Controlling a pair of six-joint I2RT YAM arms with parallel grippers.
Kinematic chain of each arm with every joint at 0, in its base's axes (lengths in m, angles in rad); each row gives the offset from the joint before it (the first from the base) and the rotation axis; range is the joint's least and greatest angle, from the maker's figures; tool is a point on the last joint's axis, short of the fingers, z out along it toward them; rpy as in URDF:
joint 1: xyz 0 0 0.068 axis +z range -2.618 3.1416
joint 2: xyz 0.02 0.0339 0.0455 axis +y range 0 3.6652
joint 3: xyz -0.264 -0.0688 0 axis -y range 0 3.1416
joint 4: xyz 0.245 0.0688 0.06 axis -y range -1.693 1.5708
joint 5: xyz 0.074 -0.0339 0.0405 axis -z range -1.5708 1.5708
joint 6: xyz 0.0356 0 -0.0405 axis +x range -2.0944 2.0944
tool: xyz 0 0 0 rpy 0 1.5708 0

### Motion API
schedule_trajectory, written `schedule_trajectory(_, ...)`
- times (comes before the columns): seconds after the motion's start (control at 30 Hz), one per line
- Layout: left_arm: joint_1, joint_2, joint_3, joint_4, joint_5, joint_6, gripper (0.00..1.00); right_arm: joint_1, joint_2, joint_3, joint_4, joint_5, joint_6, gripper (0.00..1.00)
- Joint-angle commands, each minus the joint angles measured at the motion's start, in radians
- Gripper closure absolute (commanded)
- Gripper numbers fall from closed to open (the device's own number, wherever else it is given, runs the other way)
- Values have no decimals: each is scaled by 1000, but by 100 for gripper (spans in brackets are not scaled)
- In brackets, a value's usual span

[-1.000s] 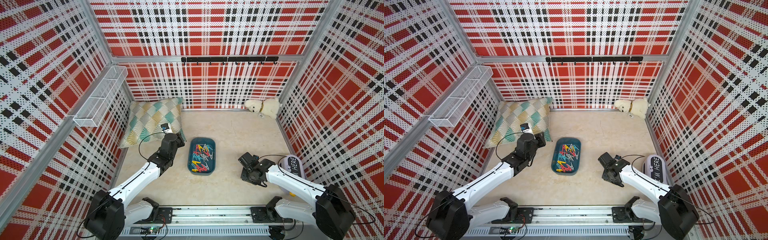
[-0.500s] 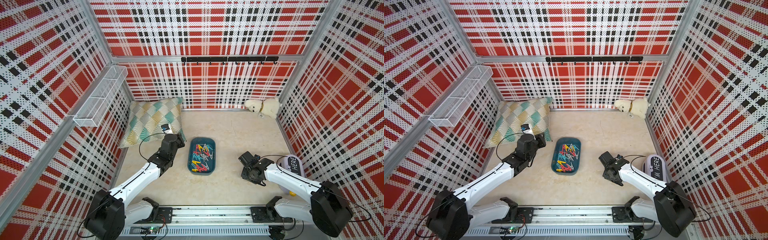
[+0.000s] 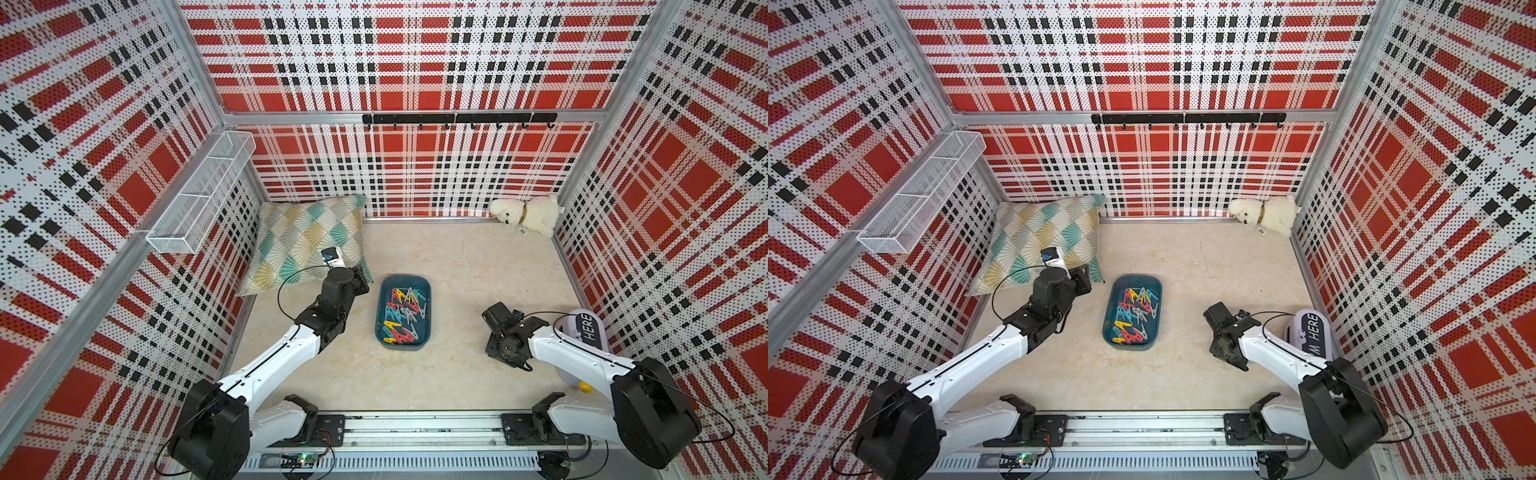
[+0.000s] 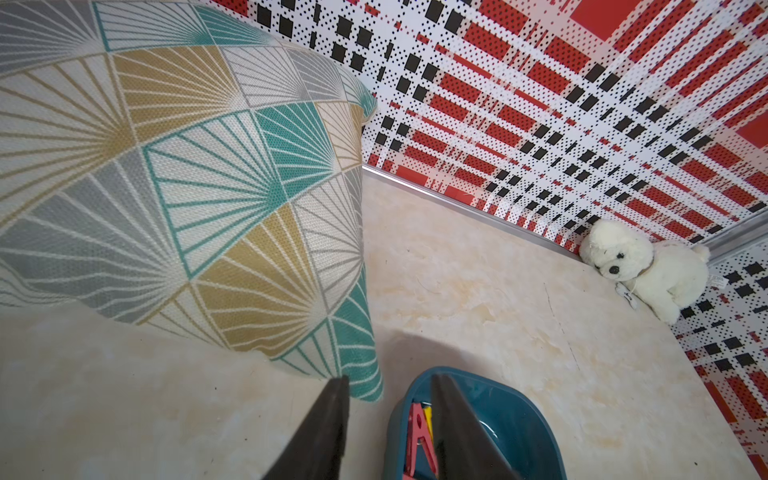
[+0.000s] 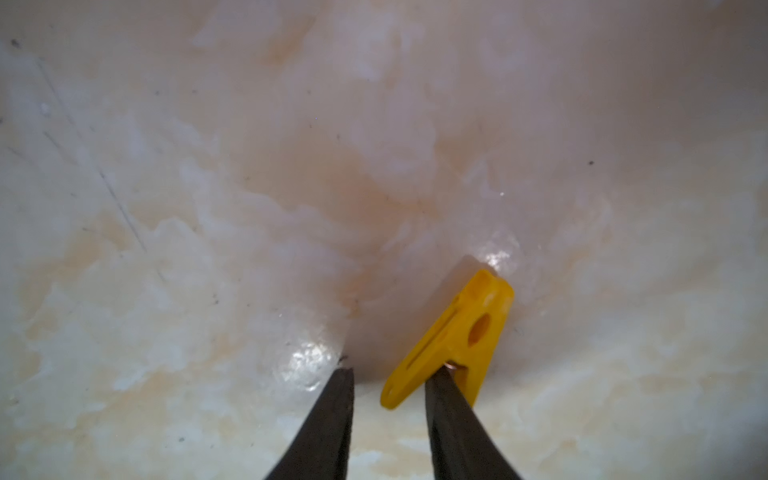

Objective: Put the clothespins into the storage box
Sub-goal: Pick up the clothespin from the center of the board.

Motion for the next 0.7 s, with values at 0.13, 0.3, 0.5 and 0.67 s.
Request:
schedule_trajectory(0.13, 8, 0, 3, 9, 7, 17, 61, -30, 70, 3, 73, 12, -71, 89)
schedule_trajectory(0.3, 7, -5, 9, 3, 6, 13, 61, -31, 64, 26, 75, -17, -99, 95)
schedule_trajectory(0.5, 6, -3, 26, -9, 6, 10, 61, 12, 55, 150, 49, -44, -193, 97)
schedule_trajectory(0.67, 7, 30, 38, -7, 13, 4, 61, 173, 103, 381, -9, -17, -247, 97)
